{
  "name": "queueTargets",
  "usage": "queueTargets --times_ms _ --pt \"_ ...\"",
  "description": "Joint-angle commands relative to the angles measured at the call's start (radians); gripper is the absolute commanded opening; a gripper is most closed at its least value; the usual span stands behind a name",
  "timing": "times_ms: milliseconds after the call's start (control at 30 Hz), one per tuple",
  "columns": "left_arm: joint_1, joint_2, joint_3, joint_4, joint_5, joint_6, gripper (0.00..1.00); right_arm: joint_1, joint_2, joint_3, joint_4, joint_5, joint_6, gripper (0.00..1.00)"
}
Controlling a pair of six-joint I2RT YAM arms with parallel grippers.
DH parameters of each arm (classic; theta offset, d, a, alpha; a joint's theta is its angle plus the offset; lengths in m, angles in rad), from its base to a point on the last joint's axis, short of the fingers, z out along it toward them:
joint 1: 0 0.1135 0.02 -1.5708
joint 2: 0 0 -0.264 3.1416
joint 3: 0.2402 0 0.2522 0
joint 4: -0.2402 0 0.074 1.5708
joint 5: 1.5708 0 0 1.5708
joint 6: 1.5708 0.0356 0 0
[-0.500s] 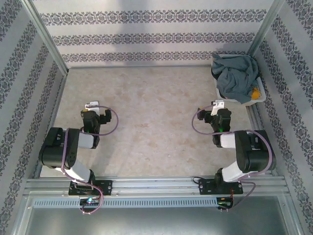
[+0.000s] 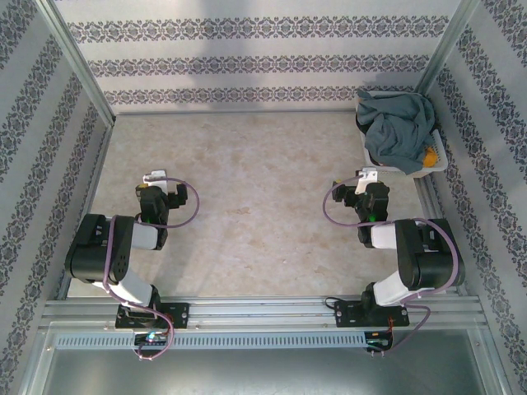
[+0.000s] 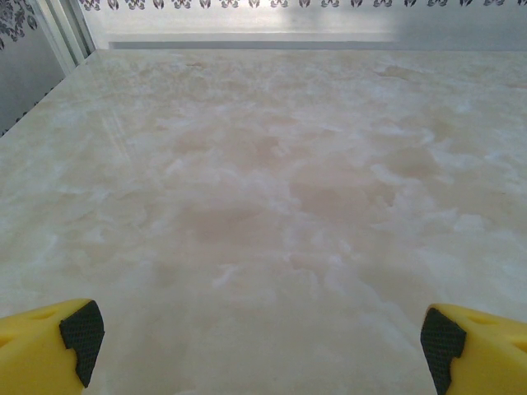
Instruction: Fold and stack the t-shirts
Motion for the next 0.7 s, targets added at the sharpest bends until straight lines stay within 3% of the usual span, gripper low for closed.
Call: queueTargets --times_ms 0,67,100,133,200,233,267,300,333,367,400,467,567,667 --pt "-0.002 -0.004 -0.006 0.024 -0.017 -0.009 1.00 0.004 -0.012 0.018 0.025 0.005 -0.018 0.98" --pt "-0.004 -0.016 -0.029 0.072 -0.028 -0.003 1.00 0.026 -0.036 0.009 0.044 0.081 -0.021 0.98" --pt "-0.008 -0.056 -0.033 0.037 -0.031 0.004 1.00 0.061 -0.089 0.022 -0.024 0.180 -0.035 0.98" --pt "-0.038 -0.135 -0.012 -0.067 -0.085 0.027 1.00 0.104 -0.176 0.062 -0.183 0.280 -0.061 0.98" --pt "-0.114 -0.317 0.094 -0.356 -0.221 0.030 1.00 0.180 -0.341 0.221 -0.449 0.356 -0.005 0.98" --pt "-0.134 -0.390 0.157 -0.471 -0.249 -0.021 1.00 0.194 -0.374 0.312 -0.579 0.343 0.081 0.98" --pt "-0.141 -0.438 0.226 -0.588 -0.282 -0.134 1.00 0.181 -0.396 0.439 -0.776 0.237 0.188 0.98" --pt "-0.138 -0.467 0.289 -0.731 -0.294 -0.280 1.00 0.158 -0.395 0.545 -0.940 0.145 0.262 0.98" --pt "-0.133 -0.494 0.361 -0.933 -0.313 -0.471 1.00 0.138 -0.374 0.612 -0.993 0.153 0.398 0.98" --pt "-0.115 -0.509 0.384 -0.995 -0.289 -0.578 1.00 0.102 -0.345 0.640 -0.976 0.075 0.430 0.98" --pt "-0.074 -0.501 0.366 -0.924 -0.191 -0.623 1.00 0.087 -0.312 0.684 -1.008 0.082 0.434 0.98" --pt "0.004 -0.428 0.409 -0.839 0.059 -0.729 1.00 0.118 -0.204 0.857 -1.210 0.329 0.427 0.98" --pt "-0.024 -0.266 0.652 -1.036 0.210 -0.718 1.00 0.096 -0.024 1.092 -1.417 0.486 0.467 0.93" --pt "-0.105 -0.177 0.777 -1.077 0.288 -0.693 1.00 0.025 0.134 1.285 -1.578 0.532 0.529 0.92"
